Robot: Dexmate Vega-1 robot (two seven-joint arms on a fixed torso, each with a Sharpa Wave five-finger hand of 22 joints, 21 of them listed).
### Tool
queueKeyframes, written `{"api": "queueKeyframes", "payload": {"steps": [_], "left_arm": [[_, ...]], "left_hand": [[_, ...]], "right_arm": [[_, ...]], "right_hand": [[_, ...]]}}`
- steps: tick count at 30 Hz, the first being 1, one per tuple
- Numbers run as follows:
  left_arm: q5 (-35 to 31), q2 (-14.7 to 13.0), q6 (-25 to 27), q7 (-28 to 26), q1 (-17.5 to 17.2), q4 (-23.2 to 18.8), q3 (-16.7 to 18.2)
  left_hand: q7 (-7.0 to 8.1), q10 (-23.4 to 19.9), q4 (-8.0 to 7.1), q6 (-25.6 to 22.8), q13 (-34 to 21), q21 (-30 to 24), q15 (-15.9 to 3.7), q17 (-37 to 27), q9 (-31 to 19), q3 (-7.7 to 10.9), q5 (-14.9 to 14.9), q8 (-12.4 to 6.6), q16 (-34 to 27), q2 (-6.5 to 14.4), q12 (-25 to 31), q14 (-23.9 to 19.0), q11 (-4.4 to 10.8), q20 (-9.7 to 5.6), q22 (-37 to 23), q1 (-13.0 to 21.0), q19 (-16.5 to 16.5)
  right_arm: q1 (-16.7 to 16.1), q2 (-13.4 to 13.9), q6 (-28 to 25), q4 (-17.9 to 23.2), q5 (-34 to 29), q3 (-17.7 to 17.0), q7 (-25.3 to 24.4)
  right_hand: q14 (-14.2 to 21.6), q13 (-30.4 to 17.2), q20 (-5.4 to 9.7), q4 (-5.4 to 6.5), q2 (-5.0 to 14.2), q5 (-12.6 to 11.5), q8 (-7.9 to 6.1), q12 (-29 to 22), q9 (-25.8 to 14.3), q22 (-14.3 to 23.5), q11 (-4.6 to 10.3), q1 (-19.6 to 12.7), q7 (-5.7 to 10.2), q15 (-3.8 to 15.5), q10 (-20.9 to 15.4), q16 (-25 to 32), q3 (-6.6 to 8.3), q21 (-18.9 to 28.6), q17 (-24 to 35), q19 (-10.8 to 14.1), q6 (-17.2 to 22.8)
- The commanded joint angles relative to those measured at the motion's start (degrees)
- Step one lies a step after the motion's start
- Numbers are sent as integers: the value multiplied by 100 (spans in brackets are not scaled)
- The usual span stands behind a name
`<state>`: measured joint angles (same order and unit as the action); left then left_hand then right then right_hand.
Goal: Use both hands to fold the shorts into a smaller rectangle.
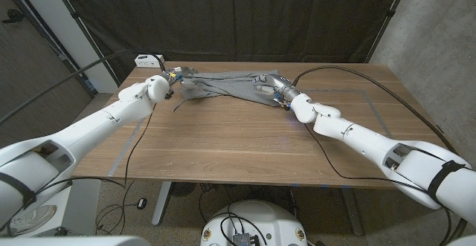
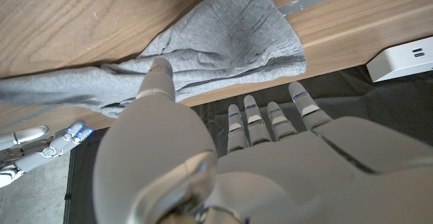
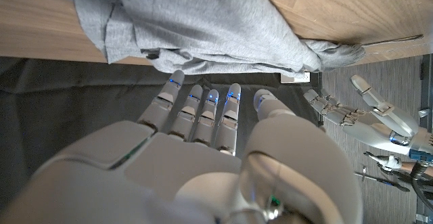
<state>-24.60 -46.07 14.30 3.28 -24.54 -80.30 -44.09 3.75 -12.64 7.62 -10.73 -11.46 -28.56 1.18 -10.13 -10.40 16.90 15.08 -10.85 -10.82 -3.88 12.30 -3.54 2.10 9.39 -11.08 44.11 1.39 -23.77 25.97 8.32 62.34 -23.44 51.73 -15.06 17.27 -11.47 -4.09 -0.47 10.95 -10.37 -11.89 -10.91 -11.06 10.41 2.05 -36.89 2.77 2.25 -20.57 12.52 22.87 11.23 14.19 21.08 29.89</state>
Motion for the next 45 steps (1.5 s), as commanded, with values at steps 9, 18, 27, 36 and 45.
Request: {"api": "queueKeyframes", "payload": {"steps": [9, 18, 27, 36, 45], "left_arm": [[-669, 257, 91, 395, 392, 359, -431], [-1012, 331, 115, 603, 565, 440, -659], [-1382, 367, 179, 608, 620, 468, -818], [-1849, 453, 287, 485, 629, 572, -1023], [-2054, 640, 195, 32, 601, 916, -1147]], "left_hand": [[77, -128, 71, -10, 4, 59, -11, -5, -15, -14, 52, -27, -28, 33, 51, -84, 128, -6, -7, 231, -39], [120, -187, 87, -70, 4, 96, -12, -4, -15, -18, 57, -43, -17, 63, 67, -77, 198, 12, -9, 342, -4], [207, -309, 108, -189, 5, 109, -77, -3, -15, -13, 58, -74, -30, 103, 103, -116, 266, -52, -10, 481, -34], [221, -384, 130, -235, 10, 106, -92, -3, -14, 59, 33, -73, -57, 245, 114, -213, 227, -67, -13, 666, -90], [224, -588, 181, -337, 14, 80, -250, 4, -15, 207, -116, -82, -99, 494, 159, -443, 327, -86, -18, 1020, -221]], "right_arm": [[79, -211, 147, -490, 399, 15, 179], [102, -296, 172, -677, 564, 20, 206], [163, -381, 267, -902, 646, 74, 234], [235, -434, 371, -1086, 681, 153, 293], [280, -456, 361, -1150, 698, 200, 358]], "right_hand": [[6, -7, 6, -12, -1, -35, -28, -36, -19, 9, -5, -49, -22, 329, -75, 58, 50, 37, 29, -35, 63], [4, -7, 10, -16, 2, -32, -28, -44, -19, 10, -1, -45, -33, 305, -99, 77, 64, 42, 46, -35, 74], [7, -7, 6, -23, 7, -30, -29, -47, -19, 11, -15, -46, -54, 298, -116, 96, 83, 48, 61, -35, 88], [3, -7, 12, -22, 8, -26, -36, -51, -19, 12, -25, -38, -60, 299, -131, 112, 95, 52, 78, -37, 116], [7, -7, 12, -15, 10, -23, -64, -57, -19, 12, -29, -22, -84, 295, -156, 132, 106, 57, 95, -37, 201]]}}
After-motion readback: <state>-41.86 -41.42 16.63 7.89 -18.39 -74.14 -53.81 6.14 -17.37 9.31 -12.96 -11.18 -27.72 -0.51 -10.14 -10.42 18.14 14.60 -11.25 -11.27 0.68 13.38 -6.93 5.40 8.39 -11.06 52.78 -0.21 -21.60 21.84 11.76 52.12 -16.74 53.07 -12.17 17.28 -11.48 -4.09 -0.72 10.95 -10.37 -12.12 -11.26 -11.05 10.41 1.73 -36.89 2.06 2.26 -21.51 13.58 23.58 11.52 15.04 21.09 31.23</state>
